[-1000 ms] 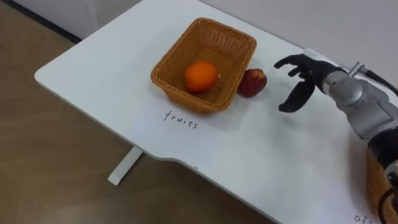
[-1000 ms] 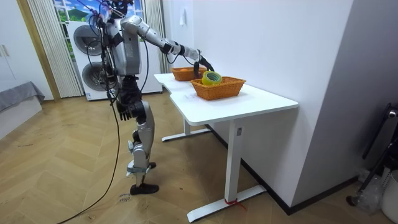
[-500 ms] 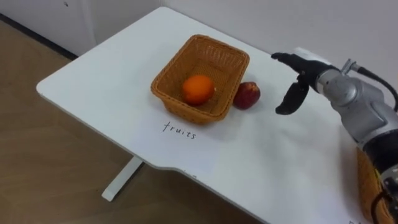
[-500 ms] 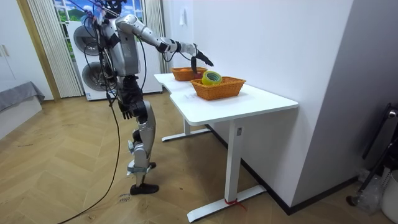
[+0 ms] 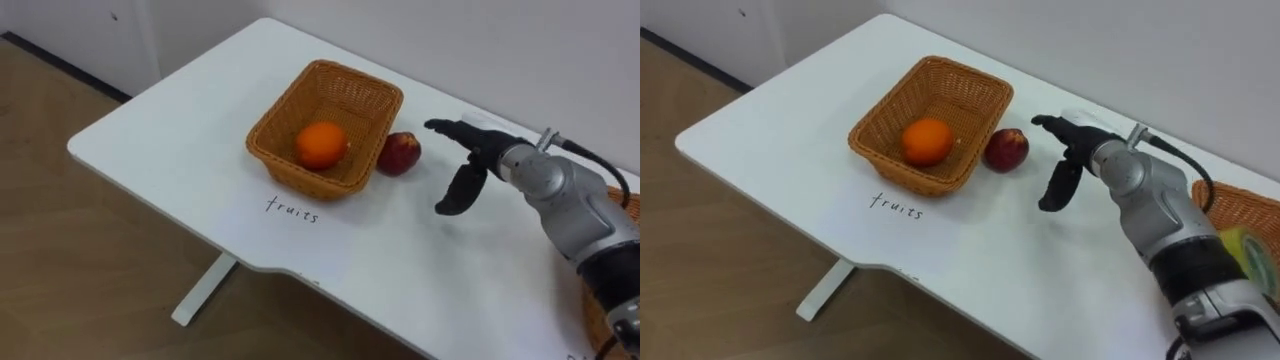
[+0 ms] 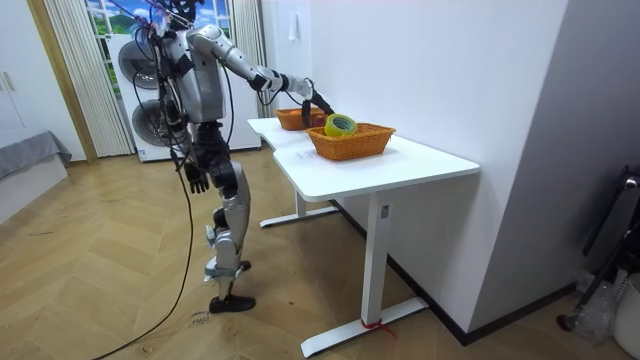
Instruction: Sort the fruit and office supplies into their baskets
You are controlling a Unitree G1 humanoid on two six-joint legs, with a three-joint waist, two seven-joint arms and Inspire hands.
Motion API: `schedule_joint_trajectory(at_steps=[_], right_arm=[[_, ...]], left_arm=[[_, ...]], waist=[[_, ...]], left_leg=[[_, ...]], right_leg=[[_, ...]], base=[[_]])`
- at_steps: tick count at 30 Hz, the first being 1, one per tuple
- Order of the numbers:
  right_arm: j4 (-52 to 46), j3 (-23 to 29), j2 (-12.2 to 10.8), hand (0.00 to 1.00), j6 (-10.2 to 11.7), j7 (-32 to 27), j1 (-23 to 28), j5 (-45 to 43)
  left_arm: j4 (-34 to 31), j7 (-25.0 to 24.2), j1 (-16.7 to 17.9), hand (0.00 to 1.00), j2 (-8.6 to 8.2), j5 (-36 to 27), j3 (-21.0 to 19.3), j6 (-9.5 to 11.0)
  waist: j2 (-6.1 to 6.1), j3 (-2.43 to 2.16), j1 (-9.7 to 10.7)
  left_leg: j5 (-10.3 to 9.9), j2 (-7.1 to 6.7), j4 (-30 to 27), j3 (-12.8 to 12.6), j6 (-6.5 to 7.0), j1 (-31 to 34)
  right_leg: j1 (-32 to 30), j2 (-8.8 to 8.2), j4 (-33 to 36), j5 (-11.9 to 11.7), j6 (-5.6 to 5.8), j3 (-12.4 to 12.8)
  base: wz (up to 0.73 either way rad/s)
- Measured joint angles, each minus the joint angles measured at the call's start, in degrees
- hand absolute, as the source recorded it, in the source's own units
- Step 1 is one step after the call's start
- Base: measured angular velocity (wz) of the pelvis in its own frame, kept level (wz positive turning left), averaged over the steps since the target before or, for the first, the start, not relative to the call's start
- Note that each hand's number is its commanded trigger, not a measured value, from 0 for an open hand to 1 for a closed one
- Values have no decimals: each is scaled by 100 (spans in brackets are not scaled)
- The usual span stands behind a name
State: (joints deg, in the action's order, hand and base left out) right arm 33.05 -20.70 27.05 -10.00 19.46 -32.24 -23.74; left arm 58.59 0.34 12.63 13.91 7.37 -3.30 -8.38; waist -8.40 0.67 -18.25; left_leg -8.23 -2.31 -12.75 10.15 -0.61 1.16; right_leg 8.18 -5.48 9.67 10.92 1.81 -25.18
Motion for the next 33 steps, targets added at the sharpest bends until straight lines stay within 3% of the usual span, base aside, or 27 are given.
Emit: schedule_joint_trajectory(at_steps=[5,9,11,17,26,29,33], right_arm=[[170,-2,-9,0,-3,-2,0,291],[433,-2,-29,0,34,-69,0,415],[553,-3,-29,0,71,-173,-1,487],[920,-2,-46,0,200,-658,-41,600],[1607,14,-69,0,432,-1383,-341,587],[1769,62,-67,0,474,-1387,-482,665],[1878,74,-66,0,518,-1533,-538,774]], left_arm=[[-2,-107,45,0,0,2,-5,0],[-1,-105,43,0,0,1,6,16],[-7,-103,40,0,3,-5,10,15],[-65,-91,66,0,12,-4,25,18],[-160,-25,-61,0,39,-24,27,148],[-190,61,-65,0,39,-24,25,144],[-180,140,-165,0,36,-23,127,146]], waist=[[-12,1,-123],[-40,63,-222],[-46,73,-257],[-112,68,-325],[-107,76,-351],[-118,85,-261],[-68,123,-249]], left_leg=[[-1,-35,1,83,14,5],[-3,-48,-3,161,14,68],[-4,-49,-12,166,14,122],[-15,-61,-188,166,25,426],[-11,-92,-311,209,27,775],[-15,-107,-390,259,32,908],[-27,-98,-474,259,31,994]], right_leg=[[4,-30,21,11,20,-45],[6,-32,34,12,22,-182],[-16,-36,34,15,26,-195],[-276,-48,124,43,21,-212],[-611,-65,214,47,13,-204],[-680,-66,230,43,10,-261],[-784,-67,317,35,-1,-239]], base=[[7],[12],[8],[2],[2],[6],[-1]])
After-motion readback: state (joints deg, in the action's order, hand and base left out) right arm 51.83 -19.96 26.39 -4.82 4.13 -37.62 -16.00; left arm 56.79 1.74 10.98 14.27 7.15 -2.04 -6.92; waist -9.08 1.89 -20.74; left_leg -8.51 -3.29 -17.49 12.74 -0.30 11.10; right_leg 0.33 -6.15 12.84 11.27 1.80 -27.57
